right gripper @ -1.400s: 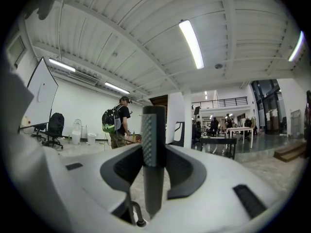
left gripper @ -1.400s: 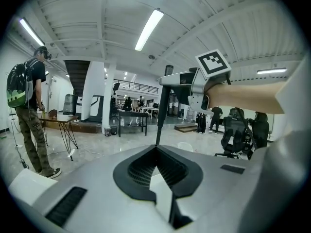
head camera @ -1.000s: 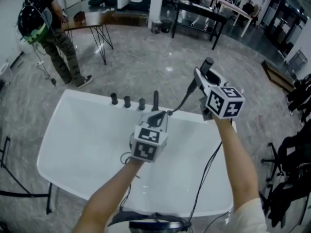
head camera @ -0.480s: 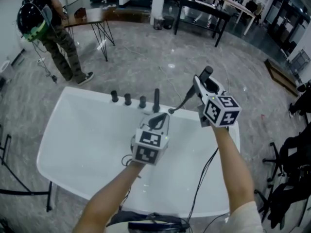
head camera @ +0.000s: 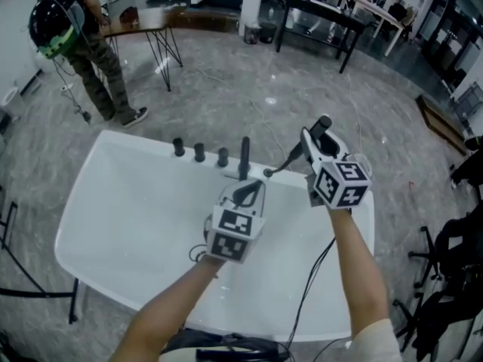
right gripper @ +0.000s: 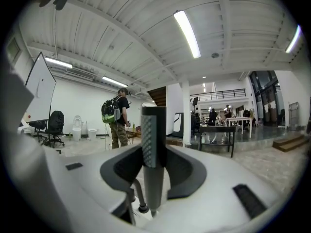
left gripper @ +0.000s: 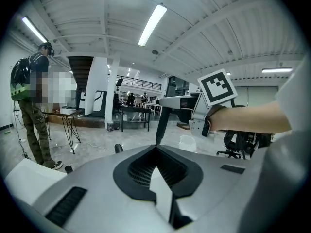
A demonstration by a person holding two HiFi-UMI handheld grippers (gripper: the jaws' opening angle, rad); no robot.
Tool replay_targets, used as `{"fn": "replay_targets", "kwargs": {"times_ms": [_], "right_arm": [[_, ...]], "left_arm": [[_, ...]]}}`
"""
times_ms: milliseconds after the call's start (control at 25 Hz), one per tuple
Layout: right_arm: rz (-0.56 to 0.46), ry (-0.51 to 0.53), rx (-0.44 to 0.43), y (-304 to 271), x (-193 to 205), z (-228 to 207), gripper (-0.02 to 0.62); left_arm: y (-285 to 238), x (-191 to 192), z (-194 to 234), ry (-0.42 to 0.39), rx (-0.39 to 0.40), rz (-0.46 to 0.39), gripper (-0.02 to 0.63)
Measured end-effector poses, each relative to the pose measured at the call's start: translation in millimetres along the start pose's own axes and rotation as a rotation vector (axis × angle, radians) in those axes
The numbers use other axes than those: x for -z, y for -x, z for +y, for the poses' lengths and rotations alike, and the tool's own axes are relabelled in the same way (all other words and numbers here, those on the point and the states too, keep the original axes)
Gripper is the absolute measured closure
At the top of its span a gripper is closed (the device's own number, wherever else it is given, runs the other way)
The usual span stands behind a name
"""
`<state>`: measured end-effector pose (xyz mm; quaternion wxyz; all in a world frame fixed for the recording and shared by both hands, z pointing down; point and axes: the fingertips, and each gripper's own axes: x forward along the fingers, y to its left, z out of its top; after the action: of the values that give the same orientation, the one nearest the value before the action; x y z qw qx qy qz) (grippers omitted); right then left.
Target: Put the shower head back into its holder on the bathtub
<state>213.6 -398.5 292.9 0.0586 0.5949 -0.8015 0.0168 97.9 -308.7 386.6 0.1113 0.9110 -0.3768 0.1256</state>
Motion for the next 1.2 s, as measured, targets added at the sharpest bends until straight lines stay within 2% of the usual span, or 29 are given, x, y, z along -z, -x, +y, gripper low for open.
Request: {"fn": "replay_targets", "kwargs": {"times_ms": [440, 1200], "right_arm": [[0.019, 0.018, 0.011, -6.4, 38.9, 5.8, 0.446], [0.023, 0.006, 0.036, -13.3, 94.8, -3.5, 0.446]], "left_arm": [[-0.6, 12.6, 5.2, -0.001, -0.012, 0.002, 0.601], [-23.1, 25.9, -11.5, -0.004, 0.003, -0.026, 0.601]]}}
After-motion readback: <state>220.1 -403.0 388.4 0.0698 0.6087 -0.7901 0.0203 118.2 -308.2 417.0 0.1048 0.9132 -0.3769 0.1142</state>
